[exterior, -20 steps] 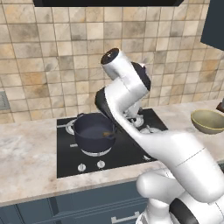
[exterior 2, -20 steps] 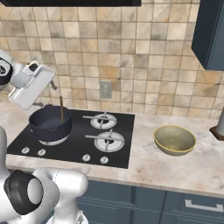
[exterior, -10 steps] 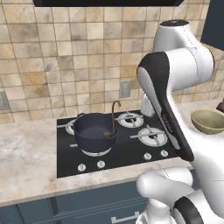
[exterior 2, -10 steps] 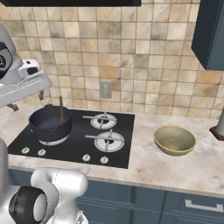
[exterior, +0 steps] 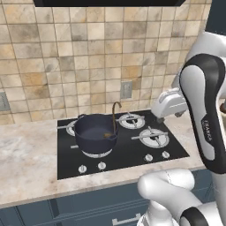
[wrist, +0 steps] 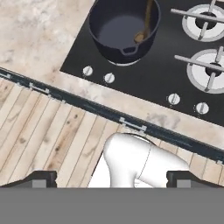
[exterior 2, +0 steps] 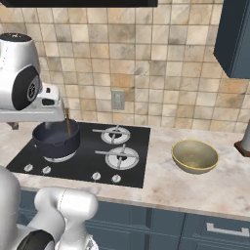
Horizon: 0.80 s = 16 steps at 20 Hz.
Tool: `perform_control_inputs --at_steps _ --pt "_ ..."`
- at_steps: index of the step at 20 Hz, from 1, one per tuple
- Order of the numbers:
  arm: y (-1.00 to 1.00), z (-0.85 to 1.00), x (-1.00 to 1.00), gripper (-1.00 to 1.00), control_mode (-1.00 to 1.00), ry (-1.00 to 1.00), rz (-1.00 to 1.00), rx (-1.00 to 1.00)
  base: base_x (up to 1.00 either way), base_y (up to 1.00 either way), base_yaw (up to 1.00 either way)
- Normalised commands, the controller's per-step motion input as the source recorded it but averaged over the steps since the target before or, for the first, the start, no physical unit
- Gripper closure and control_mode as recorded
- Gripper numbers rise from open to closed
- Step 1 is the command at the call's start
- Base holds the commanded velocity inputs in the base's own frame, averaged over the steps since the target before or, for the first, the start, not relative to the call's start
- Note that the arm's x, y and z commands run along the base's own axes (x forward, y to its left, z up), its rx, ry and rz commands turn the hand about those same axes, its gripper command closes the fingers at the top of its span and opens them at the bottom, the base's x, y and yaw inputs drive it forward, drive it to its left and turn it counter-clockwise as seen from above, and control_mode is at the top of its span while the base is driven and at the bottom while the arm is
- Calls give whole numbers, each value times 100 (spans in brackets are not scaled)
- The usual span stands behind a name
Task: Open the cabinet and move the ladle to the pot. Then close the cabinet.
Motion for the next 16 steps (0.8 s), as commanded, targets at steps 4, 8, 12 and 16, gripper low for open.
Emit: perform_control_inputs --at_steps 4,8,12,16 --pt "-31 -10 -3 -100 -100 0 -12 6 0 0 0" --pt "0 0 0 -100 100 0 0 0 -97 -14 -17" --pt "0 0 0 -100 100 0 0 0 -100 4 -16" --pt "0 0 0 -100 100 0 0 0 -100 82 -6"
